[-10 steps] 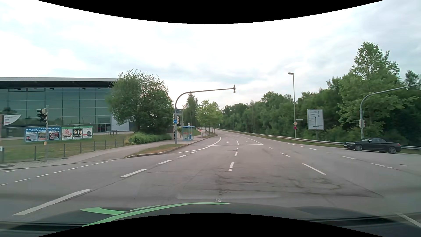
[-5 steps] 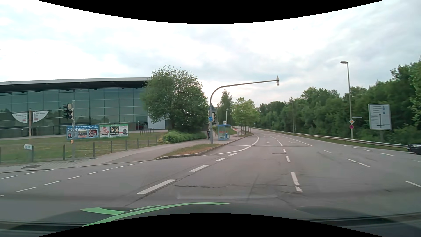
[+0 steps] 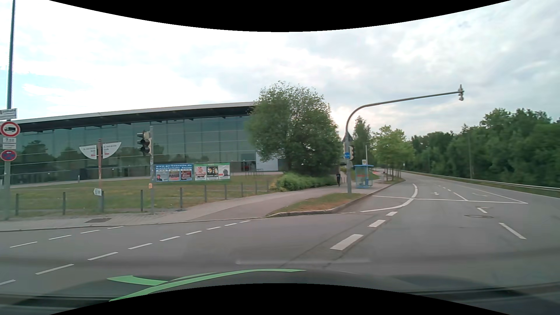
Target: Follow the waypoints while adhering to traffic rules and regulations
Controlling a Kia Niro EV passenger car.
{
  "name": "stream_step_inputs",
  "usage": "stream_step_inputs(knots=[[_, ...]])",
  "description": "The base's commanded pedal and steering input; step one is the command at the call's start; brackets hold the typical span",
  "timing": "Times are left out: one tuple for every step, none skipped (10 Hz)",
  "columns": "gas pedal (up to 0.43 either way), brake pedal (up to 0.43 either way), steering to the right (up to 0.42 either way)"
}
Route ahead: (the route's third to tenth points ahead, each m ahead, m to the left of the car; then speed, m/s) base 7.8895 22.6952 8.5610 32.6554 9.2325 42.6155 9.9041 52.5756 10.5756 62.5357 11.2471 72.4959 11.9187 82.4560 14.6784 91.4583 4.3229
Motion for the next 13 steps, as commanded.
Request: stream_step_inputs(knots=[[0.0, 0.0, -0.479], [0.0, 0.0, -0.5], [0.0, 0.0, -0.517], [0.0, 0.0, -0.528], [0.008, 0.0, -0.534], [0.067, 0.0, -0.542], [0.079, 0.0, -0.552], [0.079, 0.0, -0.565], [0.079, 0.0, -0.57], [0.079, 0.0, -0.57], [0.079, 0.0, -0.57], [0.079, 0.0, -0.57], [0.079, 0.0, -0.57]])
